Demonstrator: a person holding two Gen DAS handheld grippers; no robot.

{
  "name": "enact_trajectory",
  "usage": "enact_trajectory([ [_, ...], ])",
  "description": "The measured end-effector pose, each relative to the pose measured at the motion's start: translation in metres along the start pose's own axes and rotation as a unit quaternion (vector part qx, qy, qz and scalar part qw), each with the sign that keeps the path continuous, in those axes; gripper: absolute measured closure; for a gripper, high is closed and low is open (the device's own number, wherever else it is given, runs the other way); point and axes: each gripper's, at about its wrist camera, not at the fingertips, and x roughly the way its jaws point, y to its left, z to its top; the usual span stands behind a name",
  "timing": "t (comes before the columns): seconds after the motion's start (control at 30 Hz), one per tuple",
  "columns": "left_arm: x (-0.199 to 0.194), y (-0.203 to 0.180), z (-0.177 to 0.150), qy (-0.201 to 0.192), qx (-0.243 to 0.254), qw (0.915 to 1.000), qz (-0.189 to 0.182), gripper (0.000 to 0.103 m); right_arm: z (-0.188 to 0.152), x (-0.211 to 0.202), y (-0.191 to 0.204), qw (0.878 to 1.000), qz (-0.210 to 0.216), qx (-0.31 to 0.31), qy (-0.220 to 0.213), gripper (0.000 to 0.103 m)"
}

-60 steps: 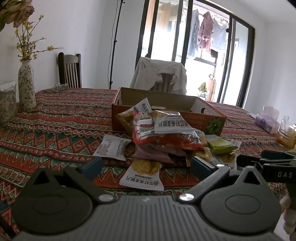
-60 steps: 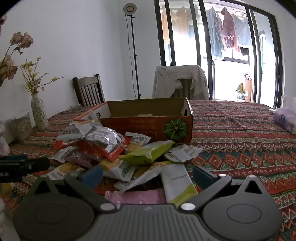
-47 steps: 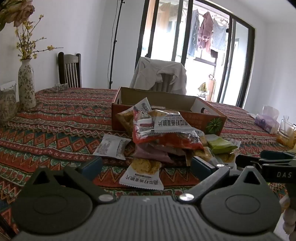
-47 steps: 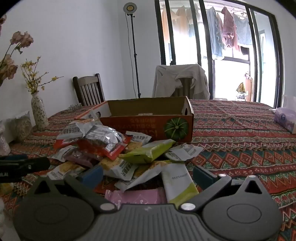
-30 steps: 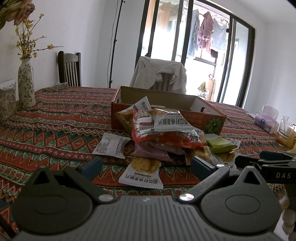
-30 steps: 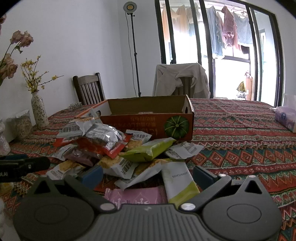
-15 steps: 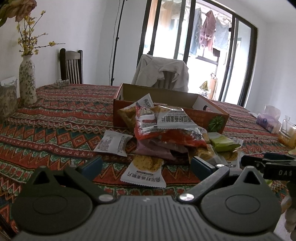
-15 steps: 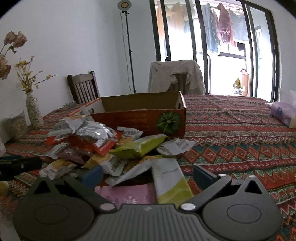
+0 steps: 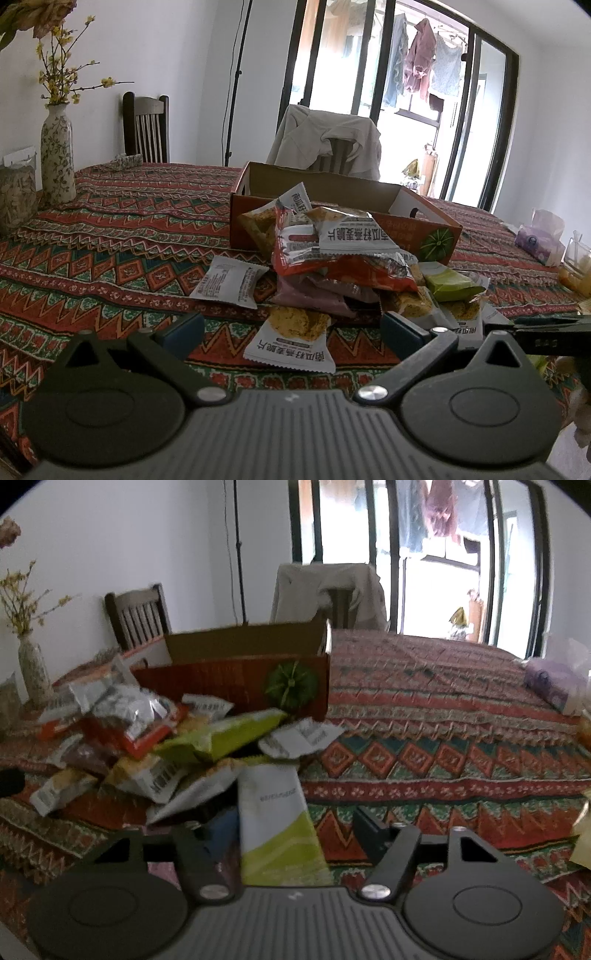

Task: Organize snacks
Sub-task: 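Grasp a white oat-crisp packet with left tool while right grasps white-green packet, then carry both packets into the cardboard box and open both tools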

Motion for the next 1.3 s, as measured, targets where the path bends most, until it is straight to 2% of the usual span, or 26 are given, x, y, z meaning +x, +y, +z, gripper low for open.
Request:
enact_trajectory([
  [0.23, 0.002, 0.001, 0.0, 0.005, 0.001, 0.9999, 0.009, 0.0, 0.003, 0.015, 0.005, 0.999, -0.005, -0.033, 0.009, 0.047],
  [0.3, 0.004, 0.002, 0.0, 0.009, 0.001, 0.9999, 0.014, 0.0, 0.002, 0.014, 0.004, 0.999, 0.004, -0.032, 0.008, 0.053],
  [0.37, 0.007, 0.002, 0.001, 0.014, 0.004, 0.9997, 0.02, 0.0, 0.001, 0.011, 0.005, 0.999, 0.004, -0.034, 0.003, 0.065],
  [0.63, 0.034, -0.004, -0.002, 0.056, 0.029, 0.9966, 0.052, 0.0, -0.001, -0.014, -0.001, 0.999, 0.005, -0.016, -0.041, 0.066],
  [0.87, 0.062, -0.012, 0.003, 0.072, 0.054, 0.9932, 0.074, 0.001, 0.004, -0.034, -0.001, 0.997, 0.003, -0.017, -0.079, 0.066],
  [0.93, 0.07, -0.014, 0.004, 0.082, 0.06, 0.9918, 0.077, 0.009, 0.004, -0.036, -0.001, 0.996, 0.005, -0.017, -0.082, 0.066],
  [0.97, 0.074, -0.014, 0.005, 0.092, 0.059, 0.9912, 0.075, 0.02, 0.004, -0.038, 0.0, 0.996, 0.005, -0.017, -0.083, 0.066],
  [1.03, 0.076, -0.013, 0.005, 0.095, 0.054, 0.9921, 0.06, 0.027, 0.003, -0.04, 0.001, 0.996, 0.007, -0.016, -0.085, 0.066],
  [1.1, 0.075, -0.015, 0.005, 0.094, 0.057, 0.9926, 0.052, 0.041, 0.003, -0.041, 0.002, 0.996, 0.008, -0.015, -0.087, 0.066],
  [1.17, 0.073, -0.016, 0.003, 0.09, 0.058, 0.9936, 0.035, 0.049, 0.003, -0.043, 0.003, 0.996, 0.008, -0.016, -0.09, 0.066],
  [1.3, 0.064, -0.014, -0.001, 0.081, 0.048, 0.9954, 0.015, 0.058, 0.001, -0.047, 0.005, 0.995, 0.008, -0.017, -0.096, 0.066],
])
